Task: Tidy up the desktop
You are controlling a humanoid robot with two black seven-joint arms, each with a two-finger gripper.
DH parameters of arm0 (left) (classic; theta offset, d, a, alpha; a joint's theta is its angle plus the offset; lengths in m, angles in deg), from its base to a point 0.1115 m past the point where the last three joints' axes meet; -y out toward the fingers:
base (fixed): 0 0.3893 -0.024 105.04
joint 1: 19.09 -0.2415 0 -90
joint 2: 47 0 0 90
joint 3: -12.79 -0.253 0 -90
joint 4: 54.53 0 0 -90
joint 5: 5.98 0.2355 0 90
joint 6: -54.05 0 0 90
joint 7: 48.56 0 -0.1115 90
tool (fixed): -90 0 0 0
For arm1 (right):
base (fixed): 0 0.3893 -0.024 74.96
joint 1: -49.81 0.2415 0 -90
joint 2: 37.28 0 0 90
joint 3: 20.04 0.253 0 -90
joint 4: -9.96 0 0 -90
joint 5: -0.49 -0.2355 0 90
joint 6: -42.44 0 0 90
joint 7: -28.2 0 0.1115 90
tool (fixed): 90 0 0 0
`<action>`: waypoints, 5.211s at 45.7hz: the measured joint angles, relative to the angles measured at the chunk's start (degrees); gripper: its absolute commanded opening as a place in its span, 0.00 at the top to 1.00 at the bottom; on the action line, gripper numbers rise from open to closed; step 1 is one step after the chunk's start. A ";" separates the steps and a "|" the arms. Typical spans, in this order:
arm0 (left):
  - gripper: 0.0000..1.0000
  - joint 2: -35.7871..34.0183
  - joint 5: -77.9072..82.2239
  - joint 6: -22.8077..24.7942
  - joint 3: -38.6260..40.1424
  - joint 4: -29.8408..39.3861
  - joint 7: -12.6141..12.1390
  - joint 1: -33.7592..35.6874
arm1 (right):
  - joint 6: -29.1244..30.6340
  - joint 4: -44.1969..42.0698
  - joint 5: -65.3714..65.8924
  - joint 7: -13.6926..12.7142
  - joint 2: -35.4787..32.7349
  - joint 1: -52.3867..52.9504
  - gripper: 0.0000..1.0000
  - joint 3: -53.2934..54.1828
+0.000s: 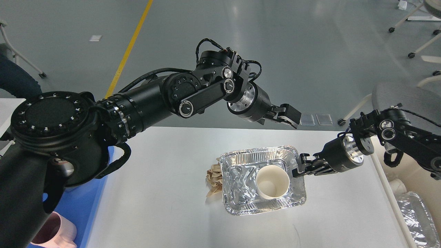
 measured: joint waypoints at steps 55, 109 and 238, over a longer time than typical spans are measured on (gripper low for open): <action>0.02 -14.52 -11.05 -2.62 5.86 -6.55 0.96 -17.25 | 0.05 2.45 -9.40 0.18 -2.21 -1.34 0.99 0.63; 0.02 -18.64 -11.29 -4.14 7.93 -6.60 2.31 -21.53 | 0.05 2.55 -10.05 0.08 -1.80 -2.44 1.00 0.73; 0.02 -31.04 14.49 -6.00 9.50 8.57 17.07 -25.37 | 0.06 2.55 -9.18 0.14 -3.79 -2.13 1.00 2.31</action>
